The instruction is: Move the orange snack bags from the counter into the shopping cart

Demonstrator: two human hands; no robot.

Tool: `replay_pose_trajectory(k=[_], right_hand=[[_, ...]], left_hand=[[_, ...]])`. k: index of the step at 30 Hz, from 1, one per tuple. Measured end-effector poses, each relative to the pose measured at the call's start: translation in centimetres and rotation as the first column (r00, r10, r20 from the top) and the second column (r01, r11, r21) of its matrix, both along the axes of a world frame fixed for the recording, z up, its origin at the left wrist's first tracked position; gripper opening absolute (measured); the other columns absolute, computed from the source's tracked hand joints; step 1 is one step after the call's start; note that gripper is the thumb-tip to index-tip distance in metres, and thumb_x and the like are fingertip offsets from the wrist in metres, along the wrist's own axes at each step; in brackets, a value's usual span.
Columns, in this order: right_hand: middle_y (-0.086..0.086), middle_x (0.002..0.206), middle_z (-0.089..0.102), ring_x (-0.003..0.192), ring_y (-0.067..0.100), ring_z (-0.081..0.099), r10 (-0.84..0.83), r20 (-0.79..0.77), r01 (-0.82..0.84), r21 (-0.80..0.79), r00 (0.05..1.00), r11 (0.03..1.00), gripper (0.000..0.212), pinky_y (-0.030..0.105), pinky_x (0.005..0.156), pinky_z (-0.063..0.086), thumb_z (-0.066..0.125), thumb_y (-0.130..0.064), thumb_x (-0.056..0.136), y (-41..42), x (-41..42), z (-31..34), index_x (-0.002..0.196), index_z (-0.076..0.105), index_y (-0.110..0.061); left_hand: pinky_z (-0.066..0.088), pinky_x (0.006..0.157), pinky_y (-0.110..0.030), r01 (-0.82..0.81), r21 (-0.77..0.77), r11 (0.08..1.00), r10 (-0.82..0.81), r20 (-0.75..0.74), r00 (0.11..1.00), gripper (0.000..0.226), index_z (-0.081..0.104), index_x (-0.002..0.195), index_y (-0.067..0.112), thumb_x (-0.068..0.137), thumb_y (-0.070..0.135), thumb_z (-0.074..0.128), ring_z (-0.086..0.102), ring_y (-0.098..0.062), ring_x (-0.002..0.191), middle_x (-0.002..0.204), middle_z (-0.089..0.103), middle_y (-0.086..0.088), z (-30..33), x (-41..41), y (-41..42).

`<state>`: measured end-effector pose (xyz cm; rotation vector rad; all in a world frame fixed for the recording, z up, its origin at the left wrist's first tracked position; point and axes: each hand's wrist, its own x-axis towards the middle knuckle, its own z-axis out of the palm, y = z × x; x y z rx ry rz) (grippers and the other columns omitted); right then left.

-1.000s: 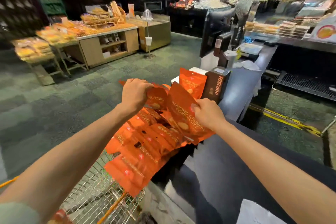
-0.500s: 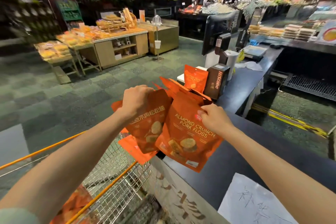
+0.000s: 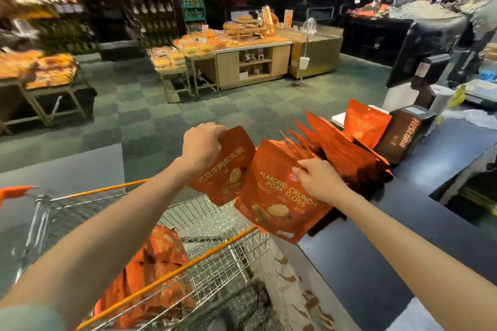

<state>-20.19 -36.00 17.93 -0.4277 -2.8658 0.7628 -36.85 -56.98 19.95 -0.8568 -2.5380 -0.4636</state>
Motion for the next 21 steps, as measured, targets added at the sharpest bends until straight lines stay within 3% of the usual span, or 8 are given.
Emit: replay_pose_trajectory(k=[6, 8, 12, 16, 19, 21], right_hand=[[-0.007, 0.055, 0.042, 0.082, 0.033, 0.060, 0.137, 0.046, -0.139, 0.025, 0.989, 0.990, 0.043, 0.033, 0.061, 0.028, 0.050, -0.020, 0.096, -5.1, -8.0, -0.8, 0.054, 0.040, -0.022], [-0.003, 0.058, 0.047, 0.085, 0.033, 0.060, 0.189, 0.051, -0.189, 0.010, 0.981, 0.982, 0.044, 0.031, 0.061, 0.023, 0.050, -0.019, 0.096, -6.9, -10.4, -1.1, 0.054, 0.039, -0.022], [0.023, 0.088, 0.066, 0.090, 0.037, 0.060, 0.251, 0.056, -0.250, -0.017, 0.966, 0.968, 0.032, 0.036, 0.063, 0.027, 0.049, -0.018, 0.096, -9.2, -15.5, -2.5, 0.065, 0.051, -0.014], [0.023, 0.090, 0.067, 0.091, 0.038, 0.061, 0.271, 0.107, -0.268, -0.040, 0.957, 0.963, 0.033, 0.035, 0.064, 0.029, 0.049, -0.016, 0.095, -10.5, -19.7, -5.5, 0.062, 0.048, -0.018], [0.025, 0.093, 0.067, 0.093, 0.040, 0.061, 0.258, 0.167, -0.248, -0.078, 0.952, 0.966, 0.027, 0.039, 0.068, 0.033, 0.049, -0.014, 0.095, -11.1, -22.3, -8.0, 0.069, 0.057, -0.010], [0.027, 0.093, 0.067, 0.093, 0.041, 0.060, 0.244, 0.202, -0.227, -0.107, 0.948, 0.968, 0.034, 0.039, 0.068, 0.031, 0.050, -0.013, 0.094, -11.5, -23.7, -9.9, 0.061, 0.049, -0.013]], left_hand=[[0.050, 0.078, -0.039, -0.144, -0.019, 0.989, 0.145, 0.070, 0.987, 0.039, 0.070, 0.108, 0.021, 0.079, 0.003, 0.051, 0.063, -0.031, 0.096, 0.103, 0.070, -0.007, -1.4, -4.3, -7.4], [0.052, 0.077, -0.039, -0.192, -0.046, 0.980, 0.196, 0.113, 0.974, 0.038, 0.070, 0.104, 0.020, 0.077, 0.002, 0.051, 0.063, -0.032, 0.095, 0.101, 0.071, -0.007, -1.6, -5.8, -9.8], [0.052, 0.076, -0.041, -0.272, -0.051, 0.961, 0.277, 0.227, 0.934, 0.034, 0.070, 0.093, 0.016, 0.072, -0.001, 0.049, 0.063, -0.035, 0.091, 0.094, 0.072, -0.010, -3.0, -8.6, -13.0], [0.053, 0.078, -0.041, -0.336, -0.042, 0.941, 0.329, 0.349, 0.878, 0.038, 0.071, 0.097, 0.019, 0.074, 0.000, 0.048, 0.064, -0.036, 0.094, 0.097, 0.073, -0.010, -6.5, -11.8, -14.5], [0.052, 0.080, -0.040, -0.368, -0.052, 0.928, 0.352, 0.442, 0.825, 0.031, 0.071, 0.102, 0.022, 0.085, 0.006, 0.051, 0.062, -0.037, 0.098, 0.101, 0.072, -0.012, -10.0, -14.1, -14.7], [0.050, 0.081, -0.040, -0.375, -0.055, 0.926, 0.350, 0.499, 0.792, 0.027, 0.071, 0.104, 0.020, 0.089, 0.008, 0.052, 0.062, -0.037, 0.100, 0.102, 0.071, -0.014, -12.5, -15.1, -14.7]])
